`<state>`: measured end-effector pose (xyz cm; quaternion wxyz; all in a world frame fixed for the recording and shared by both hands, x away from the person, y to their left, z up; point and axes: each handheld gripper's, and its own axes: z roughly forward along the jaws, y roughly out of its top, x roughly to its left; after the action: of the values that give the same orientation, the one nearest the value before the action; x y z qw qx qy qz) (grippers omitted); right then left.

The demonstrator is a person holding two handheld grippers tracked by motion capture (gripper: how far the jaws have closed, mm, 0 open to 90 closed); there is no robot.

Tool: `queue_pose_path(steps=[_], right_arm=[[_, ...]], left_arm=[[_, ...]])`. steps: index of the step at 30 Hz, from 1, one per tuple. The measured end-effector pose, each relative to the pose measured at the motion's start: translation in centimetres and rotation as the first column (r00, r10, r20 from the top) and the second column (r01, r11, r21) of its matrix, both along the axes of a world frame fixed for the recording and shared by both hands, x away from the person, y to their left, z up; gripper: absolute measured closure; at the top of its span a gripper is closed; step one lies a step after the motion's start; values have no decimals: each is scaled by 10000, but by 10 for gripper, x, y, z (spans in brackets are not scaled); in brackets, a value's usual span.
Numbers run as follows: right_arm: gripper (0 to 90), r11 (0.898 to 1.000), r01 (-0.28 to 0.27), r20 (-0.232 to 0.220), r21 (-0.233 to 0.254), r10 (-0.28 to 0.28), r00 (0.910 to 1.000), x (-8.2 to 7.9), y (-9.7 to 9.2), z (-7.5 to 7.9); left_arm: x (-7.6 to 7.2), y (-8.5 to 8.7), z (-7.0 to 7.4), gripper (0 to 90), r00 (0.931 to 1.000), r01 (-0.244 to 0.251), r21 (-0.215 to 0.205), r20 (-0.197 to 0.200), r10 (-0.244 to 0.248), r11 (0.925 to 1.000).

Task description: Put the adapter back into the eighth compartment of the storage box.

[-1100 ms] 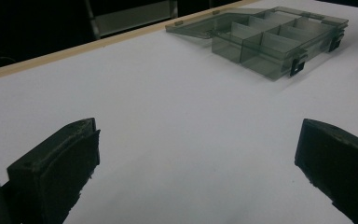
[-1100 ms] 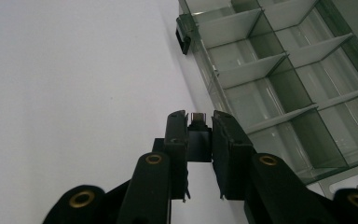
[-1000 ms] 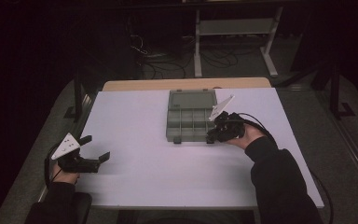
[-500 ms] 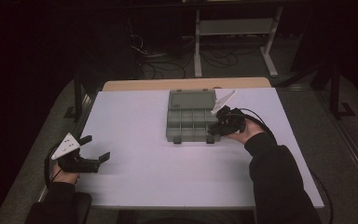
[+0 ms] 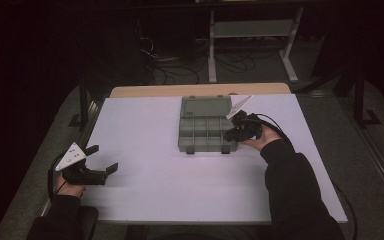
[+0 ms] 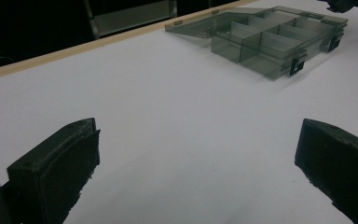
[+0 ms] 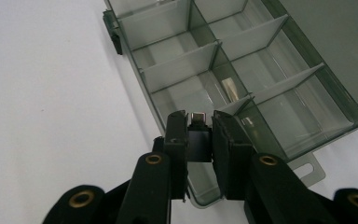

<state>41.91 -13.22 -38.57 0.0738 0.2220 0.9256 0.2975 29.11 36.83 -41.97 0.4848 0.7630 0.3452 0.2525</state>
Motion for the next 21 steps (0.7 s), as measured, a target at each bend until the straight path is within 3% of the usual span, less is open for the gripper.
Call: queue_pose_path(steps=[9,21], right_arm=[[754,9995,132,-45,-273,-134,9999,6,1,-7],[753,9989,400,-39,-244,-401,9992,14,-4,-11]], left_arm=[[0,0,0,0,10000,3,3,11,-3,10000],[0,0,0,0,10000,9,5,-3,-9,10000]])
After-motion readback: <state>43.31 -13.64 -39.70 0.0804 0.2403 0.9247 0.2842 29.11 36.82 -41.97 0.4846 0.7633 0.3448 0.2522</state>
